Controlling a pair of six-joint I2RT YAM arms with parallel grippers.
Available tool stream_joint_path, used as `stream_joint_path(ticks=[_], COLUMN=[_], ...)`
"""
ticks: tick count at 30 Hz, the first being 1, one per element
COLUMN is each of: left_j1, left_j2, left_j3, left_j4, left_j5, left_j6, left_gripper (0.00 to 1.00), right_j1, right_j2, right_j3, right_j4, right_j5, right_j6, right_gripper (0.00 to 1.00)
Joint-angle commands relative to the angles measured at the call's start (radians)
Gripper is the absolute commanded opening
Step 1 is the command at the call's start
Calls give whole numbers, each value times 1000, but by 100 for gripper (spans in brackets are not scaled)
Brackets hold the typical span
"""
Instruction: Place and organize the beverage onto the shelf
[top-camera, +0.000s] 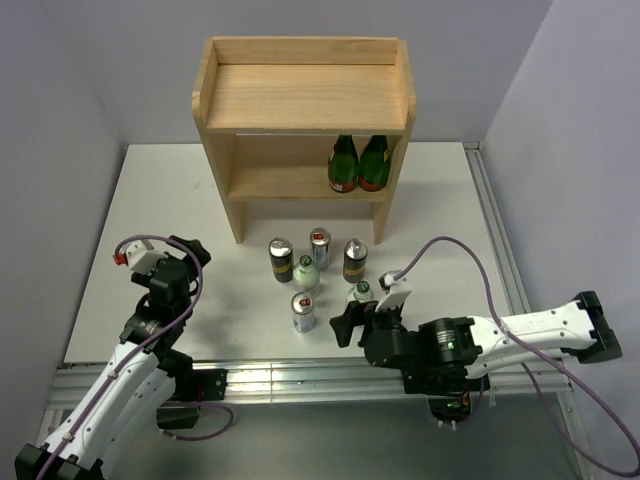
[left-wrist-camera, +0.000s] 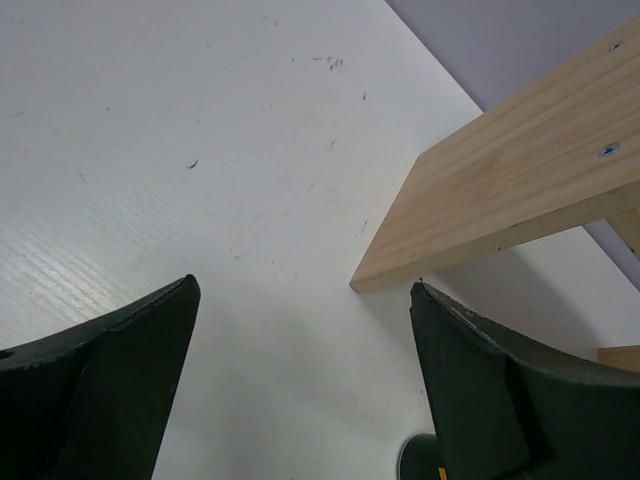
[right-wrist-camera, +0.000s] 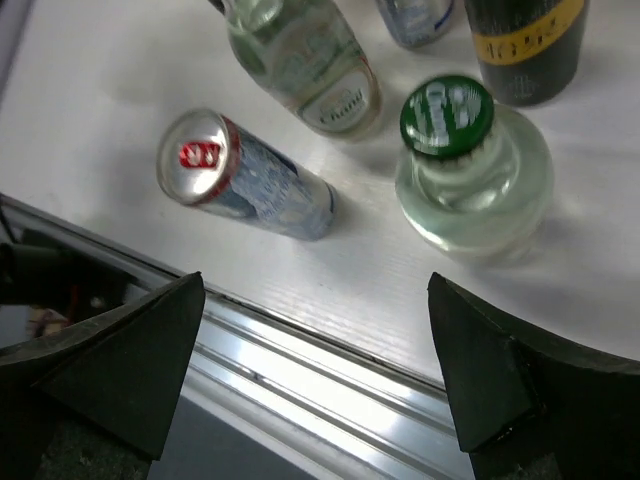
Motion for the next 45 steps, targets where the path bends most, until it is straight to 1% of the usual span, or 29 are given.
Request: stream_joint_path(ticks=[1, 2, 3, 4, 7, 8, 11, 13, 14, 17, 18, 20, 21, 22, 23, 24, 25, 28, 30, 31, 34, 39, 45], left_j1=[-2, -2, -2, -2, -2, -2, -4, -4, -3, -6, -6, -6, -6, -6, -6, -6, -6, -6, -6, -6, -6, -4, -6], left_j2=[3, 5, 3, 0, -8, -8, -9, -9, -11, -18, -20, -25, -28, -31, -32, -32, -35, -41, -43, -48, -46, -41, -37], left_j3=[-13, -23, -27, -33, -39, -42, -44, -44, -45, -48, -48, -53, -54, -56, -54, -57, -57, -60, -62, -63, -63, -63, -63], left_j4=[22, 29, 37, 48, 55, 58, 61, 61, 63, 63, 63, 68, 72, 74, 74, 75, 74, 74, 75, 77, 77, 78, 78], left_j5=[-16, -14, -13, -13, -16, -14, -14, -14, -14, -13, -14, -13, -14, -13, -13, -14, -14, -16, -16, -17, -19, -22, -25], left_j6=[1, 1, 3, 4, 8, 8, 11, 9, 11, 11, 11, 14, 14, 14, 17, 17, 17, 17, 15, 17, 15, 14, 11], left_gripper=[93, 93, 93, 93, 93, 93, 93, 93, 93, 93, 93, 93, 93, 93, 93, 93, 93, 93, 93, 93, 93, 93, 93], right_j1=[118, 132, 144, 174, 210, 219, 231, 231, 231, 224, 199, 169, 127, 101, 80, 42, 23, -51, -74, -92, -115, -137, -167], right_j2=[78, 137, 171, 243, 359, 436, 572, 615, 629, 611, 600, 559, 540, 508, 490, 477, 459, 469, 489, 514, 573, 652, 690], right_j3=[58, 75, 81, 88, 112, 137, 189, 210, 213, 184, 171, 116, 94, 48, 25, 1, -36, -72, -76, -75, -61, -53, -79], right_j4=[-209, -269, -337, -465, -611, -633, -725, -800, -793, -692, -649, -500, -362, -292, -224, -102, -58, 58, 138, 164, 233, 253, 278], right_j5=[186, 198, 201, 207, 184, 181, 184, 215, 230, 278, 284, 291, 288, 284, 276, 270, 264, 249, 252, 252, 245, 272, 302], right_j6=[189, 322, 404, 564, 709, 763, 887, 969, 993, 939, 902, 776, 708, 590, 534, 482, 411, 328, 285, 239, 196, 219, 256], right_gripper=[100, 100, 100, 100, 100, 100, 100, 100, 100, 100, 100, 100, 100, 100, 100, 100, 100, 100, 100, 100, 100, 100, 100])
